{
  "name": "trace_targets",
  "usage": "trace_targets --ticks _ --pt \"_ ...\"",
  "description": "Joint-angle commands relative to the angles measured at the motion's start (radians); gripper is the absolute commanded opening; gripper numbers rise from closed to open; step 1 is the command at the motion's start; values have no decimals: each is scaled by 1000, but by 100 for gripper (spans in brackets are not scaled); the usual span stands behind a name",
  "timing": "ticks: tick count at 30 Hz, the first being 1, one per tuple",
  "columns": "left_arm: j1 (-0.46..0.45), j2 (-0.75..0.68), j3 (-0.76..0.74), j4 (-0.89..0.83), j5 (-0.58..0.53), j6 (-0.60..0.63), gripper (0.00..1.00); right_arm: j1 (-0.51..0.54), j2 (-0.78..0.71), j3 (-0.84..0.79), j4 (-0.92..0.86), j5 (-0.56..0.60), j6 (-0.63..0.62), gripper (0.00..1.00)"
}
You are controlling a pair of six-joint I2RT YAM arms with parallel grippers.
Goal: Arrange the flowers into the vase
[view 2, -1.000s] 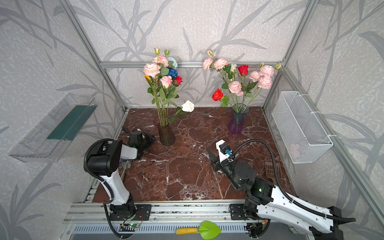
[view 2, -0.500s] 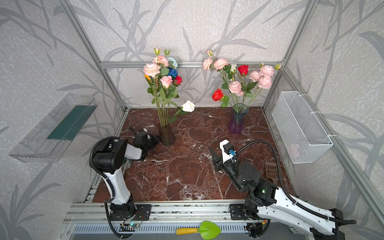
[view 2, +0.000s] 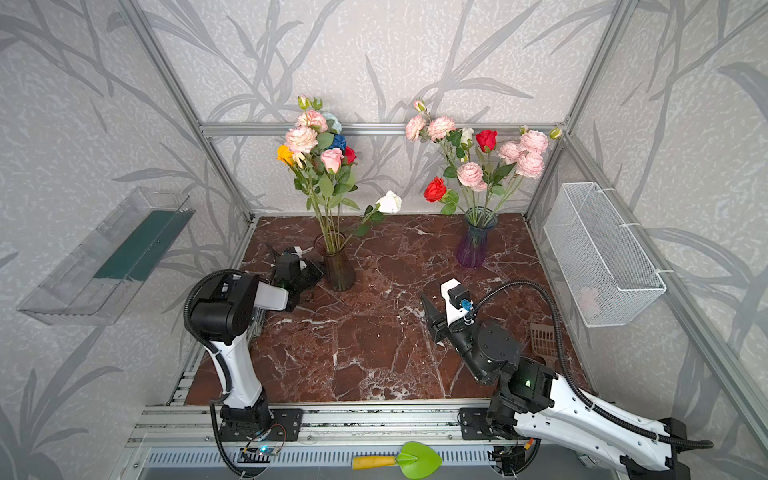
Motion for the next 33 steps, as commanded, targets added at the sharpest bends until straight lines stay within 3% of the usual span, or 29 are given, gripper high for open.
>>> trace_targets --ticks 1,18,33 --pt "-14 33 42 -7 33 34 0 -4 -6 25 2 25 -9 51" --pt "-41 103 50 140 89 29 0 -4 -6 24 5 34 -15 51" --pt "-73 117 57 148 89 50 0 -4 -9 23 4 32 -11 51"
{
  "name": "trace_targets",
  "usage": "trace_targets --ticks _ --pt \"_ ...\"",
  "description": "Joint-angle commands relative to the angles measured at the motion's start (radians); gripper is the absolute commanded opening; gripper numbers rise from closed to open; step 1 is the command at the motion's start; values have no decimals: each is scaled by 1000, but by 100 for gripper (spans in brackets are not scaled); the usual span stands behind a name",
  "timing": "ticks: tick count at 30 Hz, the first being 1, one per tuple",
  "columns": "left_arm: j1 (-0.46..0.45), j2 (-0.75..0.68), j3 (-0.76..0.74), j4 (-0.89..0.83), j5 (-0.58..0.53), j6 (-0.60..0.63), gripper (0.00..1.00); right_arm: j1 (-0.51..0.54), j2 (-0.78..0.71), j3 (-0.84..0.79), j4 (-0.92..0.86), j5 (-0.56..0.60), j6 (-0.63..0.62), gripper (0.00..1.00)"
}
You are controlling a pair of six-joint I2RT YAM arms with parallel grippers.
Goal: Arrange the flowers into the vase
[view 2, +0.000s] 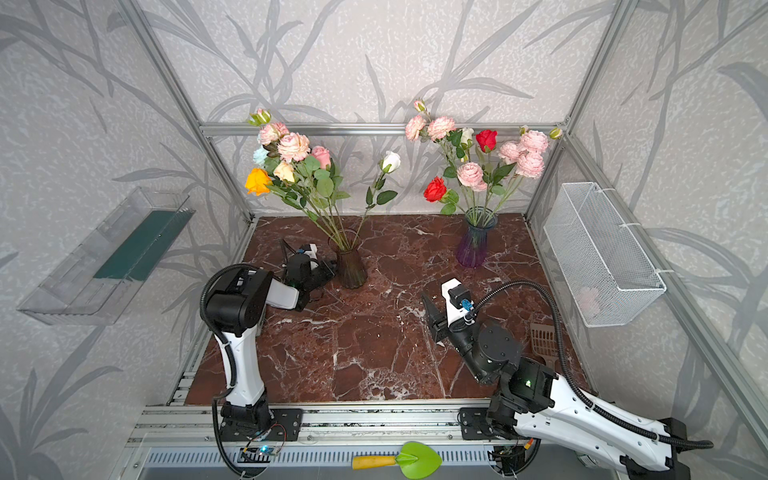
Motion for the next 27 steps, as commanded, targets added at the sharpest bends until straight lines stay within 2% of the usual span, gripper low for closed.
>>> trace_targets --ticks 1,27 --pt "-14 22 23 25 18 18 0 -3 -8 22 4 21 -1 50" --pt "-62 84 153 -35 47 44 0 -4 -13 20 6 30 -10 51"
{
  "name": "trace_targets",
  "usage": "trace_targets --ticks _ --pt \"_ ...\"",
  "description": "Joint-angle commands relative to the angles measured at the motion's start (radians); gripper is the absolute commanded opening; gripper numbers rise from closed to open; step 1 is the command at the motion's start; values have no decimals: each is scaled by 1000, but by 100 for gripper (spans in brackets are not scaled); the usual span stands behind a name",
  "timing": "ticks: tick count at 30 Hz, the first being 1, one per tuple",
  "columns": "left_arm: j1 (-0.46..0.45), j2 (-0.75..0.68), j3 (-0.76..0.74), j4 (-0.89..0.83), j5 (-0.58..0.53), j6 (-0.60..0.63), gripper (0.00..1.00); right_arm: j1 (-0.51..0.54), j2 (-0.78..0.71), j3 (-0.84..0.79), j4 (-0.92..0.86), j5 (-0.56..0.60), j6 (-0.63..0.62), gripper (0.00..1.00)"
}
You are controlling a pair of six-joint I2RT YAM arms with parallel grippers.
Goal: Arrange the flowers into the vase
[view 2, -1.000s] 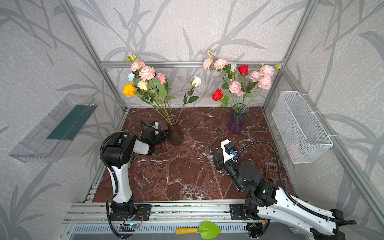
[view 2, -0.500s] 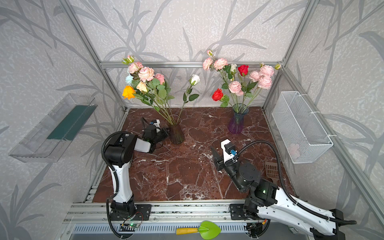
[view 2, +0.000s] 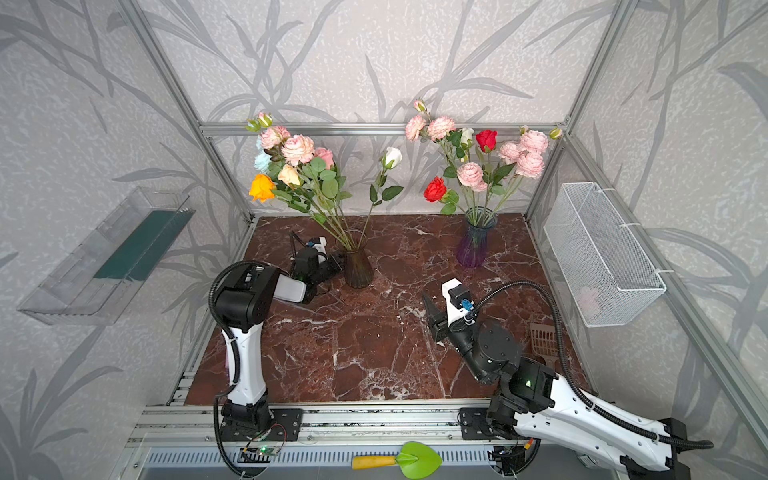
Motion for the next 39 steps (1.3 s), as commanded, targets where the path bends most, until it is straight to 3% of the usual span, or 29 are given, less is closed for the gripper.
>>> trace_targets --ticks 1,25,32,39 --pt "-22 20 27 -2 22 9 0 -3 -11 21 7 22 -5 51" --pt "-80 9 35 -27 -22 31 0 -4 -28 20 -6 29 -8 51" --pt "-61 -45 -8 -50 -59 42 0 -4 -27 19 1 27 -10 51" --pt "3 -185 -95 -111 -82 51 0 -5 -26 29 2 29 -16 51"
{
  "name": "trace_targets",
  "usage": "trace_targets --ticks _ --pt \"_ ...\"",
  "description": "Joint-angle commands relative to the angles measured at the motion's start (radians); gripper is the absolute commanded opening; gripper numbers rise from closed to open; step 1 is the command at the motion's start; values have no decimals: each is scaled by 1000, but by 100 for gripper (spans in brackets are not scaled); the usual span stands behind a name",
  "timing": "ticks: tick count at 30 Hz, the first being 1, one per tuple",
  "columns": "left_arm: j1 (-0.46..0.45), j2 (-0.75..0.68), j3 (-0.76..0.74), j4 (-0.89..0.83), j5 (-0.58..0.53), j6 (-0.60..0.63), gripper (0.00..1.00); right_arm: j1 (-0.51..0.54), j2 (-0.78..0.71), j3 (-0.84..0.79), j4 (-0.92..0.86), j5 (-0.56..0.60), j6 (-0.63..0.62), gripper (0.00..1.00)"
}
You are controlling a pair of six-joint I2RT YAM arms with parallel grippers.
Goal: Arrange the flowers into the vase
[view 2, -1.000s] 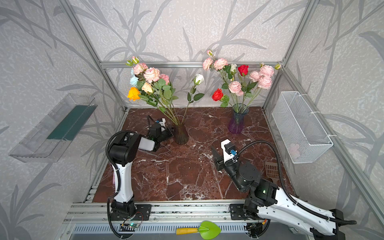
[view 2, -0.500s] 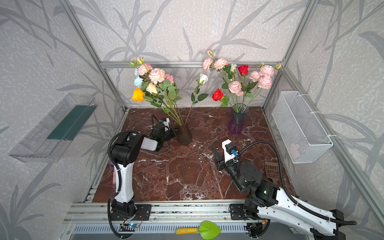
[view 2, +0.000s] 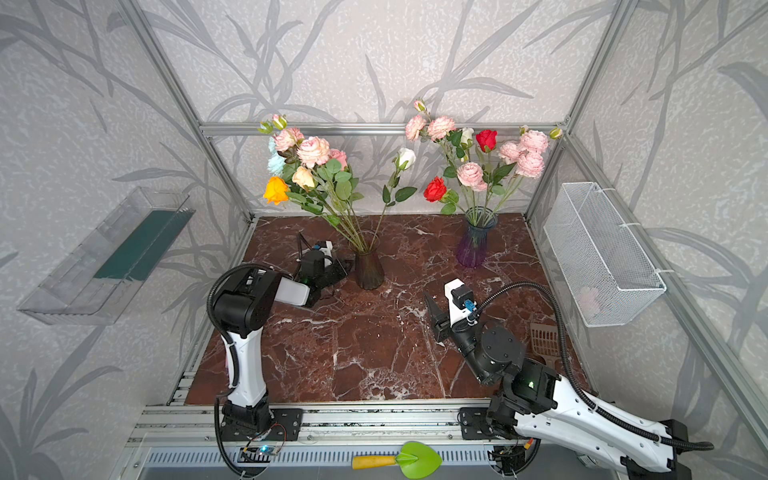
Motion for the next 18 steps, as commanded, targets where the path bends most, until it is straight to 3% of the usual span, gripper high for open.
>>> trace_targets --ticks 1,7,11,15,18 --pt "37 -126 -52 -24 -31 29 0 -4 -2 31 15 18 -12 51" --pt "78 -405 -220 -111 -129 62 0 -5 65 65 0 -29 -16 54" --pt "81 -671 -325 -260 -218 103 0 -8 112 83 15 -53 -15 60" --pt "73 -954 -404 -453 -339 139 8 -13 207 119 28 -53 -30 67" --pt "62 -1136 -437 -596 -425 173 24 -30 293 153 42 -15 -45 75"
